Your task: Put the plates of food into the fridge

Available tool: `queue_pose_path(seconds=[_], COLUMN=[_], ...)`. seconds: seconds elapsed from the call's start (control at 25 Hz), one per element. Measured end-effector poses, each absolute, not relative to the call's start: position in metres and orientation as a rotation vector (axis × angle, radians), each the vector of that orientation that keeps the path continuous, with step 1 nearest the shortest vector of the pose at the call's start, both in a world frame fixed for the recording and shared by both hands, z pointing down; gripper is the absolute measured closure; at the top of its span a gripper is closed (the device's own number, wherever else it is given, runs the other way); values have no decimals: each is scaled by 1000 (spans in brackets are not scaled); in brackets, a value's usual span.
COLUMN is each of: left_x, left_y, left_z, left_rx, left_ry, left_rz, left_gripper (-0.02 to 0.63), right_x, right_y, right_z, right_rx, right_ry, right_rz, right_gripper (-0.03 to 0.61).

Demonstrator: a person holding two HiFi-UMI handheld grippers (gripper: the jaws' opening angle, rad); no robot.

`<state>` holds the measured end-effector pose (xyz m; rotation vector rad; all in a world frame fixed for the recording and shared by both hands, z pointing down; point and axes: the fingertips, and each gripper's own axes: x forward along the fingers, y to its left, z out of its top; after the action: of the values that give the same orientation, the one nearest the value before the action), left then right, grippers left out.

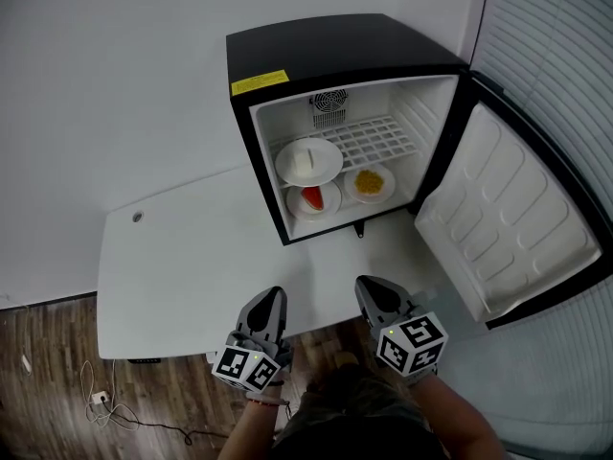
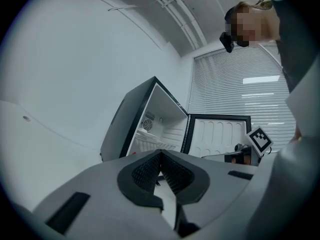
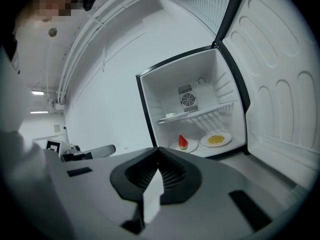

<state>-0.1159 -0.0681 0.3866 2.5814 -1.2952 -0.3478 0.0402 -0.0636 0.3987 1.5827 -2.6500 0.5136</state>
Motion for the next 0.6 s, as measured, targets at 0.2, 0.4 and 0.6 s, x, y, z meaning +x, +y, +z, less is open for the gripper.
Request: queue_pose_path(seconds=[0.2, 0.4, 0.6], left_x=[-113, -115, -114], left_y=[-57, -52, -50], left_z=[389, 391, 392], left_rx=[2595, 2593, 2590], left_ry=[-1289, -1299, -1303], left_rz=[-333, -332, -335], left_gripper=[607, 607, 607], right_x=[41, 44, 50], right_y=[-49, -39, -36], right_z=[403, 403, 407], right_rx=[1589, 1592, 1619], right_ry=[-2624, -2605, -2593], right_rz=[376, 277, 288], right_gripper=[574, 574, 574])
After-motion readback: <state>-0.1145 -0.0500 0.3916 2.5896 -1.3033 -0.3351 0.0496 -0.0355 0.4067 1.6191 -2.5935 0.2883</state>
